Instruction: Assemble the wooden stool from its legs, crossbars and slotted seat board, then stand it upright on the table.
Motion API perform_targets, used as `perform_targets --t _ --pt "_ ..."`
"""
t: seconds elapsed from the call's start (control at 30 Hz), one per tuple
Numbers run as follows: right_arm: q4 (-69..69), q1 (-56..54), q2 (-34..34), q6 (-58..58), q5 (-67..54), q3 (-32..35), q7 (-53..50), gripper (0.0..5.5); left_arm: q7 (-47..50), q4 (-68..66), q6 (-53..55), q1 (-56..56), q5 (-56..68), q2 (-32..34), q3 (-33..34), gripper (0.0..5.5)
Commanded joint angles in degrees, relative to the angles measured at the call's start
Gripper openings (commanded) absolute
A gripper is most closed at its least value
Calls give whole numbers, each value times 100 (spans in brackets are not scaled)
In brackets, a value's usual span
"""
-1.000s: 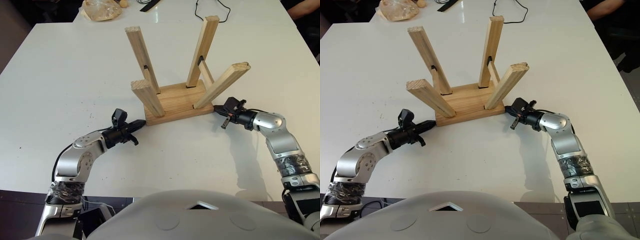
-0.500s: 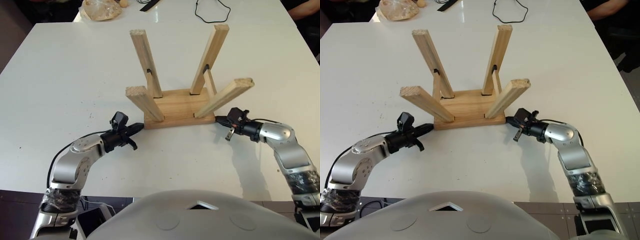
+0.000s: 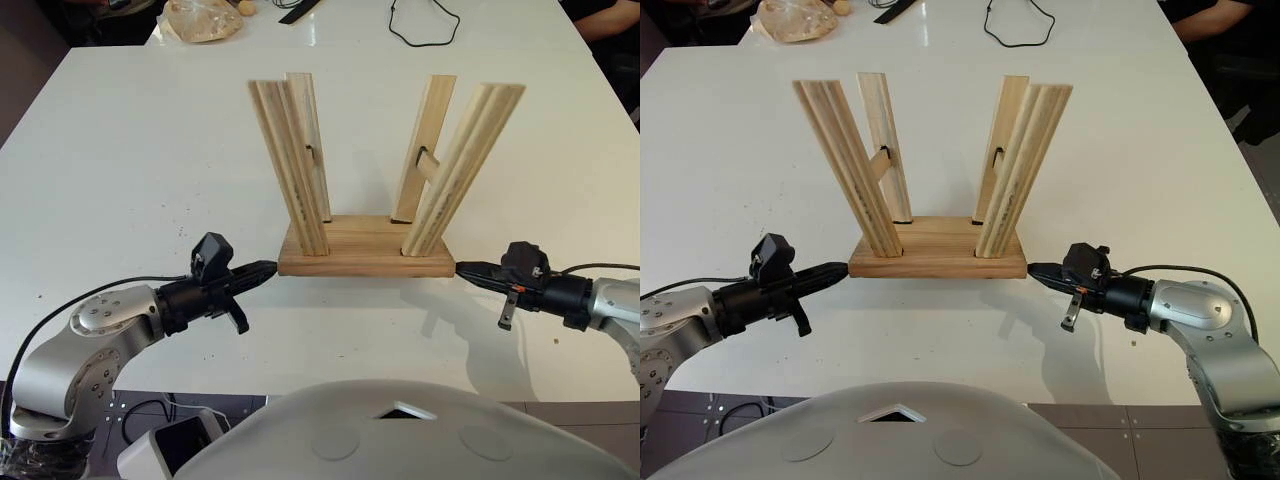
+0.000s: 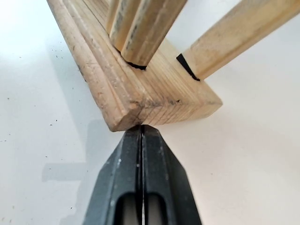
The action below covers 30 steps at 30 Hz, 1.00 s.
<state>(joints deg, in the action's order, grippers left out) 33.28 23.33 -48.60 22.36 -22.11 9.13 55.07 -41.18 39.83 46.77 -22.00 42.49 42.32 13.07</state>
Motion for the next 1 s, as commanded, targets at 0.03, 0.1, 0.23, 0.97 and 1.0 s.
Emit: perform_targets --t 0.03,0.1,0.23,0.97,1.0 --pt "573 -343 15 -31 -568 -134 288 0 -126 603 162 405 873 -68 -150 1" --pt "602 -449 -31 -10 -578 -89 286 0 -36 627 246 542 1039 -81 -51 1" --pt "592 -663 -107 54 -603 25 332 0 38 586 322 742 1126 -32 41 1" --pt "-745 -1509 -403 -371 390 -70 417 0 -118 -639 -650 938 -592 433 -341 1" --pt "-1094 -1509 -459 -599 681 -224 402 0 -148 -961 -1020 823 -1023 492 -509 1"
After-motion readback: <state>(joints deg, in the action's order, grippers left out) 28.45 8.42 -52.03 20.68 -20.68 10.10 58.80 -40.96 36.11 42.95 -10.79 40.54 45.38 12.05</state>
